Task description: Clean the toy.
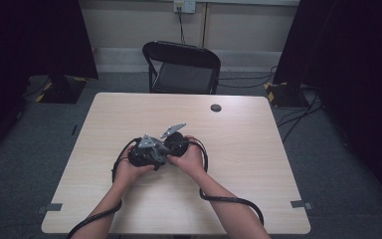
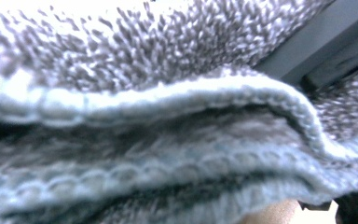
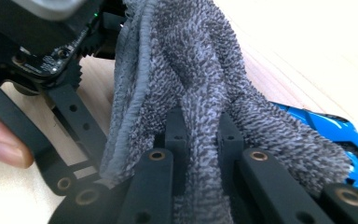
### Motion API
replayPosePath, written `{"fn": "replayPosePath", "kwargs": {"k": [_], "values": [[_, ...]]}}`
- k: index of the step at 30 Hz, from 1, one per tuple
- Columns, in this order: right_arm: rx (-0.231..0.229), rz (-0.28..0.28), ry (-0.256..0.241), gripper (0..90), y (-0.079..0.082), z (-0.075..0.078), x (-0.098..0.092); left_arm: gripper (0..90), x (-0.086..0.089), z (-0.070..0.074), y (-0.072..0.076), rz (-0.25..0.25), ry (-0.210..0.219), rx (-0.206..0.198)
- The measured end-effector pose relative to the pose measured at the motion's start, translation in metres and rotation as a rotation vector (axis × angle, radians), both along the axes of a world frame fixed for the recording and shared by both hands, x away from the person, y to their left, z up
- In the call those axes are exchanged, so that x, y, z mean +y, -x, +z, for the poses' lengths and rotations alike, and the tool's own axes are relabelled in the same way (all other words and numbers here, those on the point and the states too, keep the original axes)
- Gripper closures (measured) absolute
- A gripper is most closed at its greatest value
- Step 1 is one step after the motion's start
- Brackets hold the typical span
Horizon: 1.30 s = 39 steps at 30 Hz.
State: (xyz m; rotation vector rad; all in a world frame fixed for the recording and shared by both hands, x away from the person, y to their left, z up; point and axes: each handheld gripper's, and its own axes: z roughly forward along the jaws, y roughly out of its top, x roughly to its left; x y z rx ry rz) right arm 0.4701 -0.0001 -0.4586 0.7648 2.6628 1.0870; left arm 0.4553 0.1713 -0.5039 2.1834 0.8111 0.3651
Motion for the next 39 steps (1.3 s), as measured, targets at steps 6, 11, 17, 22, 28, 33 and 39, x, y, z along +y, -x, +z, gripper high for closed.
{"fn": "replayPosePath", "kwargs": {"k": [6,11,17,22,28,33,39], "values": [[0.011,-0.024,-0.001,80.1,-0.004,0.002,-0.002,24.2,0.0,0.0,0.0,0.0,-0.006,-0.007],[0.01,-0.043,-0.009,80.1,-0.006,0.002,-0.003,24.2,0.0,0.0,0.0,0.001,-0.003,-0.004],[-0.003,-0.079,-0.013,80.1,-0.012,0.002,-0.01,24.2,-0.001,0.0,0.001,0.005,0.003,0.001],[-0.009,-0.102,-0.02,80.1,-0.021,0.003,-0.016,24.3,-0.001,0.0,0.002,0.01,0.003,-0.002],[-0.008,-0.135,-0.025,80.0,-0.032,0.0,-0.022,24.3,0.0,0.0,0.003,0.012,-0.002,-0.005],[0.004,-0.16,-0.031,80.0,-0.038,-0.002,-0.028,24.3,0.0,0.0,0.003,0.011,0.0,-0.004],[0.006,-0.192,-0.019,80.0,-0.047,-0.006,-0.036,24.3,0.0,0.0,0.003,0.013,-0.001,-0.004]]}}
